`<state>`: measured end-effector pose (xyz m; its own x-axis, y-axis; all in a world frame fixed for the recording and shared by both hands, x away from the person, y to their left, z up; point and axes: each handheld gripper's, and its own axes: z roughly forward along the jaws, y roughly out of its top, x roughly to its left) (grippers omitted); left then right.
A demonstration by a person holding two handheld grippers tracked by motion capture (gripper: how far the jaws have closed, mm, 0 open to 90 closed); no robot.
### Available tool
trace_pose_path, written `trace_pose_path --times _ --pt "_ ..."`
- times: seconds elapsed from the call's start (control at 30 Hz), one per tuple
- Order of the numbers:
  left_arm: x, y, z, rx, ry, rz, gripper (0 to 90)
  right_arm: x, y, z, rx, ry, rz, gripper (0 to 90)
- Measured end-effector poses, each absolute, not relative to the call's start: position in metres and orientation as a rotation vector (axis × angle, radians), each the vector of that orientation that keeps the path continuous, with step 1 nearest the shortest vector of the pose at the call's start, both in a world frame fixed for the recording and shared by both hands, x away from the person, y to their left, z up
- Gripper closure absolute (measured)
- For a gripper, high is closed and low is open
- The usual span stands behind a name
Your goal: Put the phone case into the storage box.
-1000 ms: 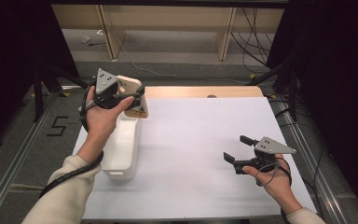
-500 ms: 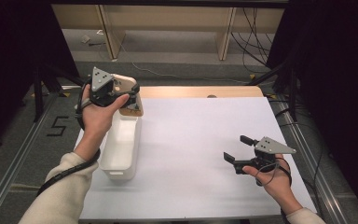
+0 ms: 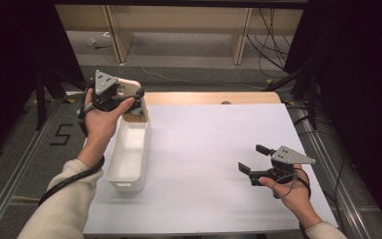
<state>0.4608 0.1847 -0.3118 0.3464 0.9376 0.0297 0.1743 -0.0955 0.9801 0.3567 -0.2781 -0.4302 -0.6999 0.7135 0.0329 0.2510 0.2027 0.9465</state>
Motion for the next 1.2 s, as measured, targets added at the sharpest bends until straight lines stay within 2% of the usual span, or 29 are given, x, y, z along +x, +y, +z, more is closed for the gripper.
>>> trace_pose_path --times 1.2 --pt "0.481 0.191 -0.322 1.552 1.086 0.917 10.6 0.357 -0.279 -0.431 0.897 2.073 1.507 8.8"
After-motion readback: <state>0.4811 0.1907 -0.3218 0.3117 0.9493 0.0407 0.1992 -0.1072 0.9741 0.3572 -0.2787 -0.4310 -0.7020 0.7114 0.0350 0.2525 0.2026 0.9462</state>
